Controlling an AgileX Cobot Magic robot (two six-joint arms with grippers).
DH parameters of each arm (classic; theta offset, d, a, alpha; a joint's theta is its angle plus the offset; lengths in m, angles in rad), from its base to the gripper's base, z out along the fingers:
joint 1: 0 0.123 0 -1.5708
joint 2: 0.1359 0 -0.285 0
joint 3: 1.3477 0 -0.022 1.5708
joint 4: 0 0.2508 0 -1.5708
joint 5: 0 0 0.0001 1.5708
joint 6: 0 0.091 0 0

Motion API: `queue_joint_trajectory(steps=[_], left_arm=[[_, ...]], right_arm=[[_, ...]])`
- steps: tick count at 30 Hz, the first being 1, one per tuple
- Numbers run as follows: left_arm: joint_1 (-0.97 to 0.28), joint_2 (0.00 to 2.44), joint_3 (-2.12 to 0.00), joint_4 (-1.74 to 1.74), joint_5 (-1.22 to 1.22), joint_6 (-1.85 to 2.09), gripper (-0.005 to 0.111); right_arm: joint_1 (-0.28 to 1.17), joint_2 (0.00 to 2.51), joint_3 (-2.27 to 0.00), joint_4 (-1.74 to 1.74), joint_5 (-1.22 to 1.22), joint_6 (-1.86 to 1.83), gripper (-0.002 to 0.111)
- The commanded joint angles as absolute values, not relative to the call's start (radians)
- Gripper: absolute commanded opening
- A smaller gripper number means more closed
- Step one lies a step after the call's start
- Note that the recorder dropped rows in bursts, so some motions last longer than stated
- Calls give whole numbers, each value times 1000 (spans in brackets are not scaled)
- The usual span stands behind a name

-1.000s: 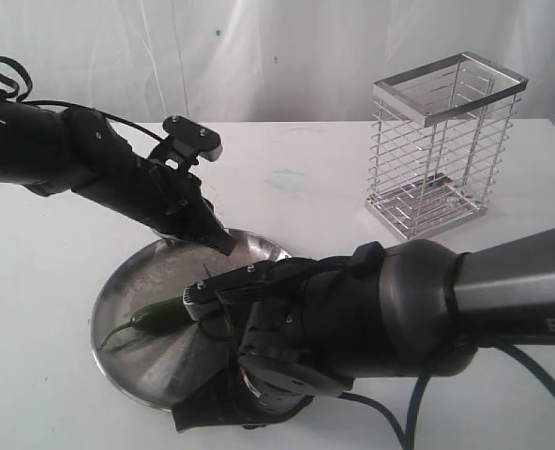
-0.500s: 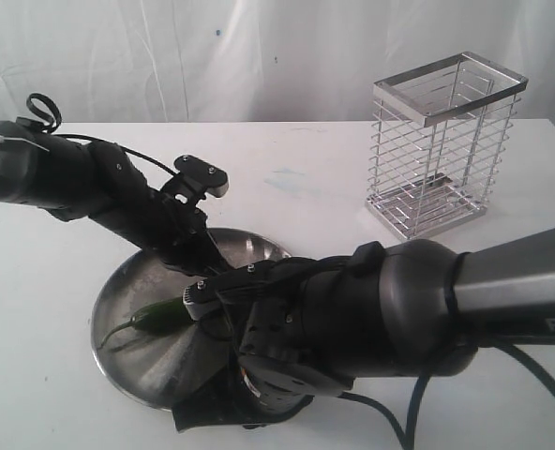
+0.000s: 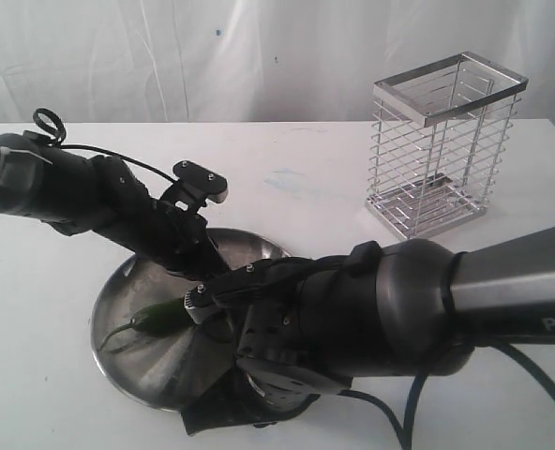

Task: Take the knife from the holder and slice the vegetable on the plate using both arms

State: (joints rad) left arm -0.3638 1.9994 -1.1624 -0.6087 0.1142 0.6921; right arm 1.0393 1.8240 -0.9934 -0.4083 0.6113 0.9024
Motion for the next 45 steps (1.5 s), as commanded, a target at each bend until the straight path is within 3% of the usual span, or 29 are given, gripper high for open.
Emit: queue_joint_trajectory(steps=[1, 12, 22, 30, 40, 45], left_arm=[[-361, 2038, -1093, -567, 129, 693, 0], [-361, 1803, -1142, -623, 97, 684, 0], [-361, 1706, -1140, -628, 220, 644, 0], [-361, 1551, -1140, -599, 318, 646, 0], [-361, 1384, -1140, -478, 591, 552, 0], [-361, 1391, -1140, -74, 877, 174, 0]], right_arm=[[1037, 1834, -987, -399, 693, 921, 0], [1037, 1834, -987, -401, 694, 918, 0], [1037, 1825, -987, -413, 694, 916, 0], [1037, 1652, -987, -418, 721, 847, 0], [1037, 1455, -987, -363, 922, 692, 0], [1037, 1448, -987, -258, 864, 646, 0]])
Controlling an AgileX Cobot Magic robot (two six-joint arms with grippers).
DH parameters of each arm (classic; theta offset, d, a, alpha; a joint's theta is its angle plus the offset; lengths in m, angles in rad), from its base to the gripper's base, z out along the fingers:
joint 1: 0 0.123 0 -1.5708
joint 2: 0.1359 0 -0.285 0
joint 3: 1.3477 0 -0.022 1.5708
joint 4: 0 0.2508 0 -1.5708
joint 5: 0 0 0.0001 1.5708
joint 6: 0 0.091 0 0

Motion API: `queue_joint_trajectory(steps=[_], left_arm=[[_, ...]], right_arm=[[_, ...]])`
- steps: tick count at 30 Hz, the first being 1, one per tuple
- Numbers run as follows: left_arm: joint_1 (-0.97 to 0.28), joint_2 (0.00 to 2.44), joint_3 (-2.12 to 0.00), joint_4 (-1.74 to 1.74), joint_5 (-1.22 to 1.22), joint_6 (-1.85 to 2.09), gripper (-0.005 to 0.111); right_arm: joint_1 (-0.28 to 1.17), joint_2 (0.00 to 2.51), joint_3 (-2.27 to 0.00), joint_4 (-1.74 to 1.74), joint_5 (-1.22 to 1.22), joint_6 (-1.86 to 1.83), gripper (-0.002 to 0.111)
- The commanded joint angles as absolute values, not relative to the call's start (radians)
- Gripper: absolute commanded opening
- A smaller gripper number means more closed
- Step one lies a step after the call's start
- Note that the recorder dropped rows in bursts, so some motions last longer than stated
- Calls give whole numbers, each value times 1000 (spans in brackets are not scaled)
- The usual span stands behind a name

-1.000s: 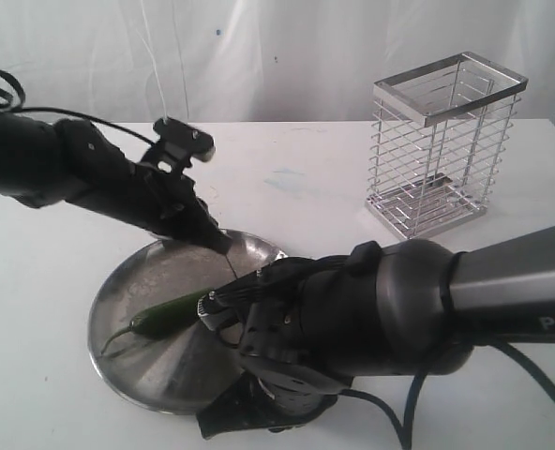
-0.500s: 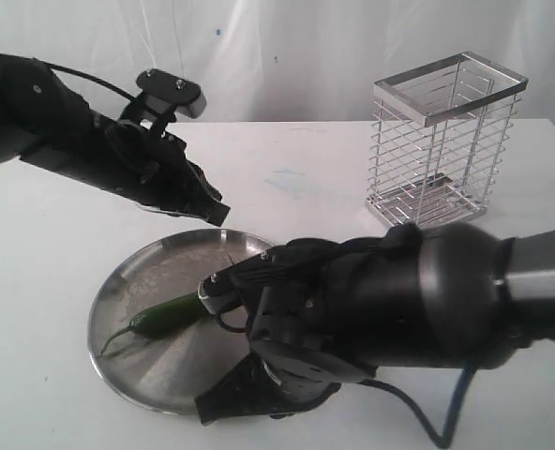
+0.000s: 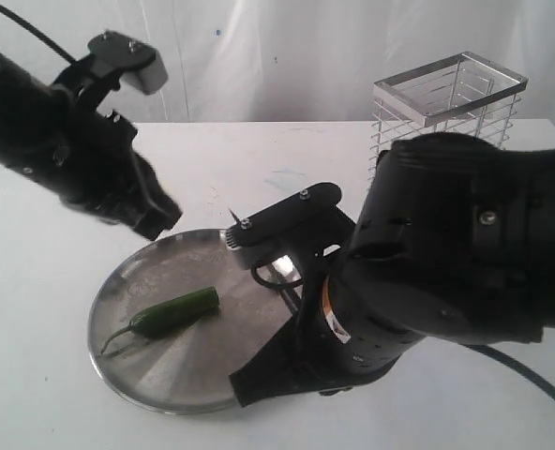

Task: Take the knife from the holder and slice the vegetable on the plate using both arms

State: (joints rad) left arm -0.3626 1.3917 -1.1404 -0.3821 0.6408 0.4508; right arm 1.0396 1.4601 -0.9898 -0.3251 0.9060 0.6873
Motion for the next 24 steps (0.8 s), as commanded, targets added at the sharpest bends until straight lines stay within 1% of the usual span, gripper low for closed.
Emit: queue_joint_trajectory(steps=[1, 3, 5, 10, 13, 16, 24], left_arm=[[-361, 1391, -1140, -11, 916, 127, 0], [-361, 1391, -1140, 16, 925, 98, 0], [-361, 1391, -1126, -26, 863, 109, 0], [-361, 1428, -1016, -67, 609, 145, 0], [-361, 1451, -1001, -104, 500, 200, 0], [-361, 1454, -1001, -123, 419, 206, 0], [-361, 1455, -1001, -142, 354, 206, 0]], right_arm=[[1037, 1448, -987, -251, 842, 646, 0], [1038, 1450, -987, -238, 805, 646, 0], [1038, 1450, -987, -233, 795, 646, 0], [1038, 1486, -987, -171, 798, 619, 0], [1038, 1527, -987, -76, 779, 524, 0], [1038, 1562, -987, -56, 734, 515, 0], [1038, 1645, -987, -81, 719, 556, 0]])
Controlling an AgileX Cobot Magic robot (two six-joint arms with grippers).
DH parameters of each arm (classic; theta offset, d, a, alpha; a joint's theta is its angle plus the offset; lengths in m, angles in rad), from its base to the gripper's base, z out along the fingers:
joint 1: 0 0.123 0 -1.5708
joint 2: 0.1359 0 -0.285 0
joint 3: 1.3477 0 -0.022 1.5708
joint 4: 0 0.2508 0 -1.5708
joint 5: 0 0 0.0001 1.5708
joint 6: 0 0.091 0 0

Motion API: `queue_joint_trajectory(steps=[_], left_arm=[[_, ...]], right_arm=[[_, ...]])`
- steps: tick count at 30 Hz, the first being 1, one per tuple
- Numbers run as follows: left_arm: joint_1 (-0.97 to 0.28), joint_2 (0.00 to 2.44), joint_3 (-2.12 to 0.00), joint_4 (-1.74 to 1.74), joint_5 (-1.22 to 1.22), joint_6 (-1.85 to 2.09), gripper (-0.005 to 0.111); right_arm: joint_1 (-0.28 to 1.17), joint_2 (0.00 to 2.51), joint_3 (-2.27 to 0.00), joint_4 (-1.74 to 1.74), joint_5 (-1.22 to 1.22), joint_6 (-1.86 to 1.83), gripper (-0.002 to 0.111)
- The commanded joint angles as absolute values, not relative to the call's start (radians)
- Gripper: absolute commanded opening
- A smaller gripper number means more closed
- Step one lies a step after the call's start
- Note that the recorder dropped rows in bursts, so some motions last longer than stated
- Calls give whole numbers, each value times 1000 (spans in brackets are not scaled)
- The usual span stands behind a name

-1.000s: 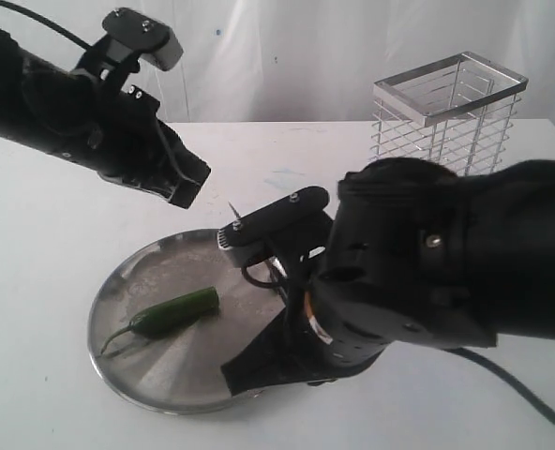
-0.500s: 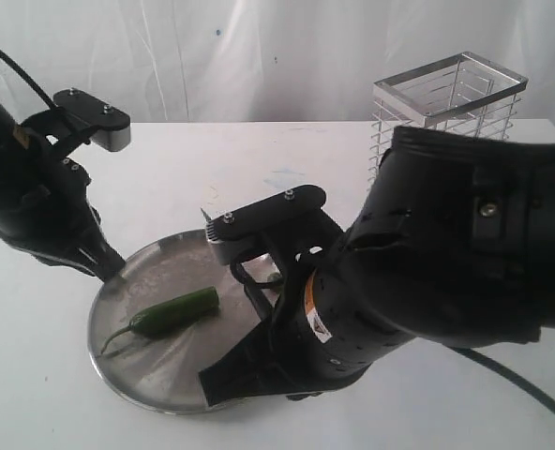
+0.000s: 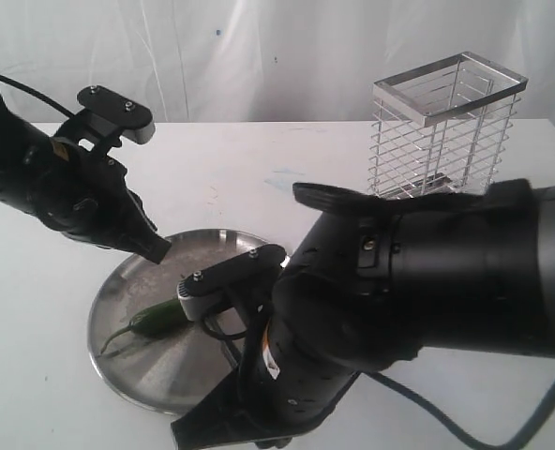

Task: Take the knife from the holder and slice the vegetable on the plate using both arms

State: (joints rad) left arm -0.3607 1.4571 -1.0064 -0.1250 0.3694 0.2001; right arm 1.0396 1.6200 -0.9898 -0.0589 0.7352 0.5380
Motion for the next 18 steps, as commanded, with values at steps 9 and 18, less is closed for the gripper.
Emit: queue_joint_trajectory(steps=[9, 18], left_arm=[[-361, 1455, -1001, -162, 354, 206, 0], [-361, 1455, -1001, -162, 354, 206, 0]], right_arm=[[1038, 1657, -987, -247, 671, 733, 0], [1040, 1686, -987, -215, 630, 769, 0]])
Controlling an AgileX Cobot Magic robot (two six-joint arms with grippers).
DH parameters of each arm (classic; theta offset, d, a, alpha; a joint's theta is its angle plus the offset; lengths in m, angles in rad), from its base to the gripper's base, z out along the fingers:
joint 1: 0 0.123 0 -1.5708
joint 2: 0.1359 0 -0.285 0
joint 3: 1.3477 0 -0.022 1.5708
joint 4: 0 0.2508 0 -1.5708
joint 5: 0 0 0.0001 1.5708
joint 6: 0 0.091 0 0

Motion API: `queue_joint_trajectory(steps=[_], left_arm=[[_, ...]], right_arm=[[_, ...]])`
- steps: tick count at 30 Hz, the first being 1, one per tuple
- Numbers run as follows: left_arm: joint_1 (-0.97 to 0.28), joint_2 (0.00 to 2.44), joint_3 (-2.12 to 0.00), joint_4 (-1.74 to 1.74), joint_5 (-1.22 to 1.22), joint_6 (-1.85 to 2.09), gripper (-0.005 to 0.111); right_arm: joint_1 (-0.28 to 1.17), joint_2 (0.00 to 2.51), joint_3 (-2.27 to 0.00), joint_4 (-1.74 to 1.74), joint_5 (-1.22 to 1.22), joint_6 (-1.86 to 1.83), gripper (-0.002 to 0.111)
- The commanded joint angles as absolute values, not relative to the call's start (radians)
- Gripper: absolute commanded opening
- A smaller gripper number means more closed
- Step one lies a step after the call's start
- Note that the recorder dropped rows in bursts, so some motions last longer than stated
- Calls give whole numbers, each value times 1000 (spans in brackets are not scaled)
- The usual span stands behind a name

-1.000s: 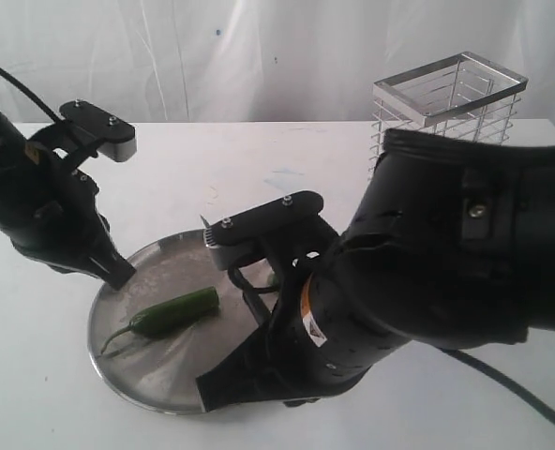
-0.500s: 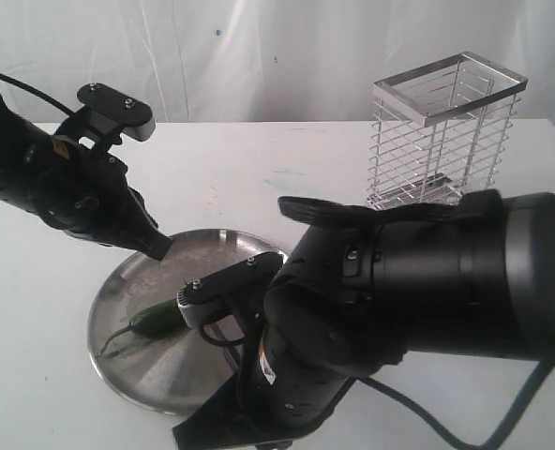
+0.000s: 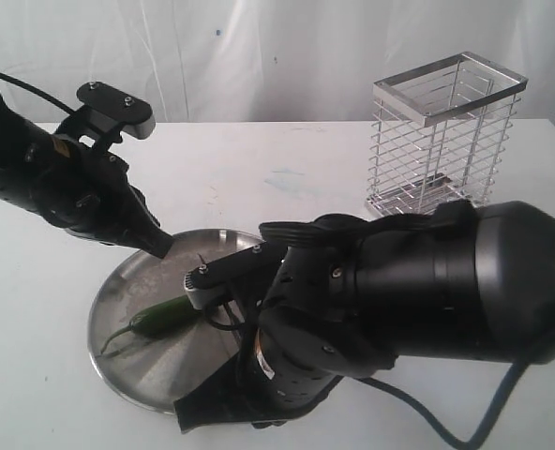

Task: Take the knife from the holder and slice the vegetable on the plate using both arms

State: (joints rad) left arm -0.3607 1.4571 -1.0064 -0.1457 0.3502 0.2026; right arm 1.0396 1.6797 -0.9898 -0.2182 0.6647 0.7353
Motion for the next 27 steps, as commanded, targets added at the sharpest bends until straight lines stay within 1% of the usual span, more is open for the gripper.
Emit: queue_joint_trajectory(steps=[1, 11, 27], left_arm=[[-361, 1455, -1001, -162, 354, 206, 0], [-361, 1455, -1001, -161, 350, 206, 0], [-361, 1455, -1001, -161, 346, 206, 0]], right_arm=[[1040, 1688, -987, -215, 625, 771, 0], [1076, 1703, -987, -237, 623, 819, 0], [1076, 1754, -987, -315, 588, 897, 0]])
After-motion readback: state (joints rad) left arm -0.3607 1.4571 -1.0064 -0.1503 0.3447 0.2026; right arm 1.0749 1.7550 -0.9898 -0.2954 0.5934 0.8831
